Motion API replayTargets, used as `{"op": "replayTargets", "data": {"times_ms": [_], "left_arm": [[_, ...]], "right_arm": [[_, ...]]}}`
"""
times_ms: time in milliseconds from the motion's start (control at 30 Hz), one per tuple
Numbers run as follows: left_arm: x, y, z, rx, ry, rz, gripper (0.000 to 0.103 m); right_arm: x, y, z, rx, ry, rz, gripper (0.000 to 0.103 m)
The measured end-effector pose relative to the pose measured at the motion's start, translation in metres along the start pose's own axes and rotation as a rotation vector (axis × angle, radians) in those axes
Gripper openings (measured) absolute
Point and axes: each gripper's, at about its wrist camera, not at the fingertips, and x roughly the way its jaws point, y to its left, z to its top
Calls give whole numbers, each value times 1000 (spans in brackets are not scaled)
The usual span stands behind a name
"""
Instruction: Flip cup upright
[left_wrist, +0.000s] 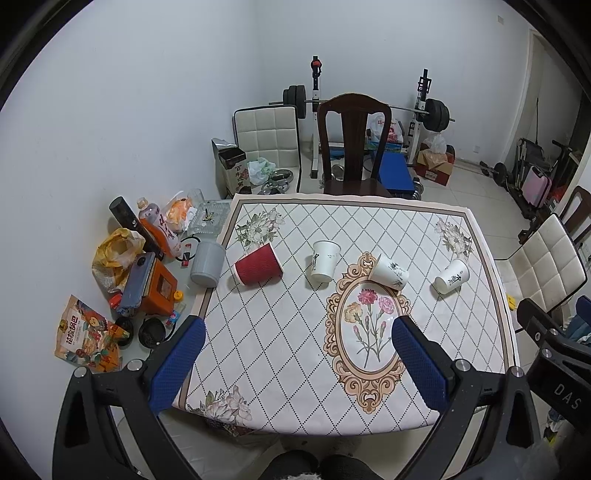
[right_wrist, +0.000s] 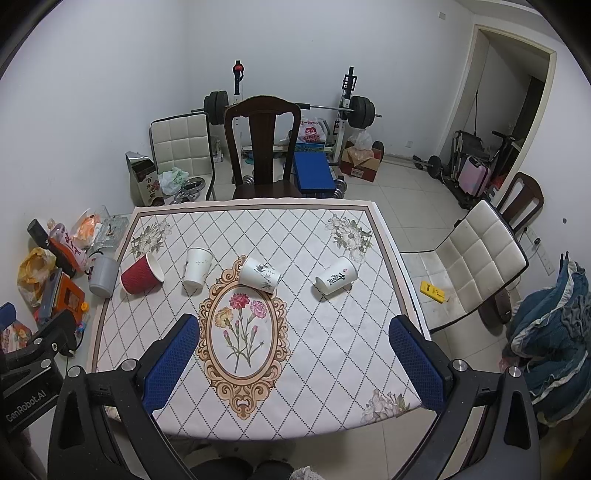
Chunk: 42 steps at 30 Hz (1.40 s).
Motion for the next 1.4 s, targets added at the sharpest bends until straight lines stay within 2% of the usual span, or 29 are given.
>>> {"op": "replayTargets", "data": {"times_ms": [1400], "left_arm": [[-2,-3,1,2,-3,2,103]], "right_arm": [[1,0,3,-7,-9,3,103]]}}
